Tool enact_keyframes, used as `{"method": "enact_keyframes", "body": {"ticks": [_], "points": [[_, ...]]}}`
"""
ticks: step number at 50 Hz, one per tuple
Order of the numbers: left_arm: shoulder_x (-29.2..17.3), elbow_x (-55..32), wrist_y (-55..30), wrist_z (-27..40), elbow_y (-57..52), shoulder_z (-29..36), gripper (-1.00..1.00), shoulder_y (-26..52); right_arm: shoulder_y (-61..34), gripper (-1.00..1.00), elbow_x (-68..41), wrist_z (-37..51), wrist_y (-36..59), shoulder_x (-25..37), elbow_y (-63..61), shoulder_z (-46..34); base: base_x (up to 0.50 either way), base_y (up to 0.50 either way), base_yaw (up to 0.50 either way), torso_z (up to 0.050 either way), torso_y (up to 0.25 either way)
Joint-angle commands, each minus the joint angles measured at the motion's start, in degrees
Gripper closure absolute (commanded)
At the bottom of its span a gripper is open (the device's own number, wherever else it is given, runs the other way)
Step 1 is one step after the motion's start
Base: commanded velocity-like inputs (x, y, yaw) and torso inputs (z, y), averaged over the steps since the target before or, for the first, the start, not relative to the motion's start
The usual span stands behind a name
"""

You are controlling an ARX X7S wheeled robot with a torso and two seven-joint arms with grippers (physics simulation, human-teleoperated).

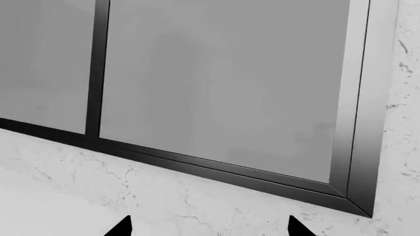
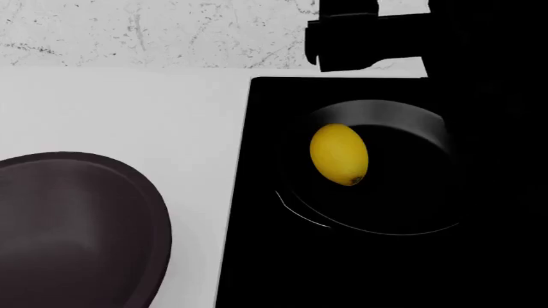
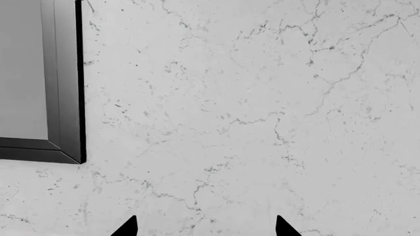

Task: Pick the lemon from the pan and place it in the bowl.

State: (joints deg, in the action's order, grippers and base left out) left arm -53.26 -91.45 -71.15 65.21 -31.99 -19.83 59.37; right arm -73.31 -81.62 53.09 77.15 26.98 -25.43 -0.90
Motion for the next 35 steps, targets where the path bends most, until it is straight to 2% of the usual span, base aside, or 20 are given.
{"method": "enact_keyframes", "body": {"ticks": [1,12,35], "points": [[-1.81,0.83,0.38,-1.30,-1.17,-6.20,-1.00,-6.12,0.51,-1.00,-1.22,1.31,-0.39,-0.86,2.48,-0.73,0.00,0.00,0.00,0.000,0.000],[-1.34,2.12,1.11,-2.19,-0.62,-5.34,-1.00,-6.00,-1.46,-1.00,-6.13,6.58,3.25,-2.47,10.98,-4.31,0.00,0.00,0.00,0.000,0.000],[-0.34,3.19,2.22,-2.53,-1.12,-5.40,-1.00,-7.89,-0.29,-1.00,-2.46,0.13,4.00,0.60,17.17,-10.14,0.00,0.00,0.00,0.000,0.000]]}}
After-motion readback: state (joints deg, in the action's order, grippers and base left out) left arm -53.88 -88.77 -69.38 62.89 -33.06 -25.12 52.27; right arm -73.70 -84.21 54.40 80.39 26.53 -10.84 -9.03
